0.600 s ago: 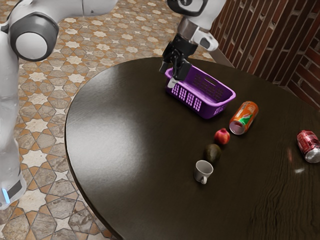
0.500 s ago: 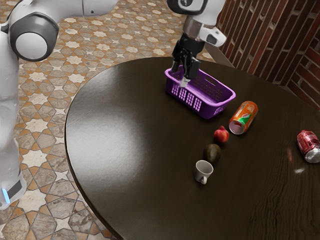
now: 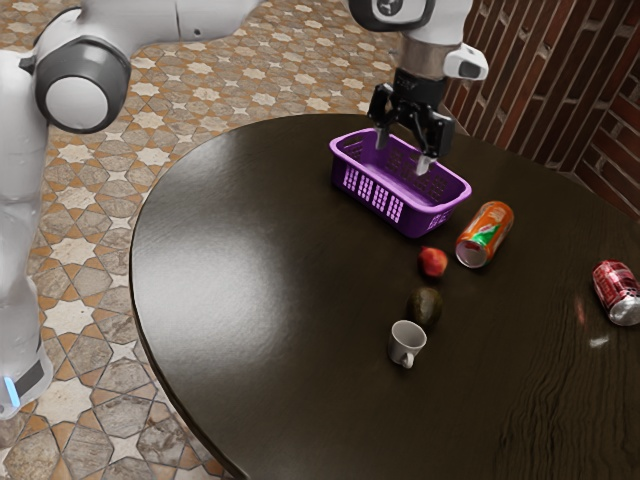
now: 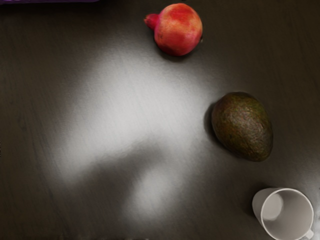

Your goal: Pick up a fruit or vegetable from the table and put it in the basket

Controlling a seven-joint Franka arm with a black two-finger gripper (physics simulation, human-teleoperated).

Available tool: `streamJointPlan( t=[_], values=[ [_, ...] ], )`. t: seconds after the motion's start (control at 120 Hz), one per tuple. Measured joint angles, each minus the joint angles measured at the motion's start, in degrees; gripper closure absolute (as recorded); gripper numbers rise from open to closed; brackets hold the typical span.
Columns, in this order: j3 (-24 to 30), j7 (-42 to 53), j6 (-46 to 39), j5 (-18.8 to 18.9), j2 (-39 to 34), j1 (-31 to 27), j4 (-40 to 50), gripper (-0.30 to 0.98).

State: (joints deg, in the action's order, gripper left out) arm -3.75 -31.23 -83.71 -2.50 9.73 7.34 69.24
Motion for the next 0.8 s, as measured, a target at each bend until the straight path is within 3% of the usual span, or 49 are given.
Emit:
streamJointPlan(
  t=[0.142,0.4,0.592,0.8],
  values=[
    [0.0,-11.8,0.6,0.9,0.5,0.3,0.7,0.01],
    [0.3,-28.2,-6.0,0.3,-2.4,3.3,13.8,0.00],
    [0.1,-37.0,-10.1,-1.0,-3.8,5.4,17.0,0.00],
    [-1.2,-43.4,-13.1,0.6,-2.2,3.8,17.0,0.00]
  ],
)
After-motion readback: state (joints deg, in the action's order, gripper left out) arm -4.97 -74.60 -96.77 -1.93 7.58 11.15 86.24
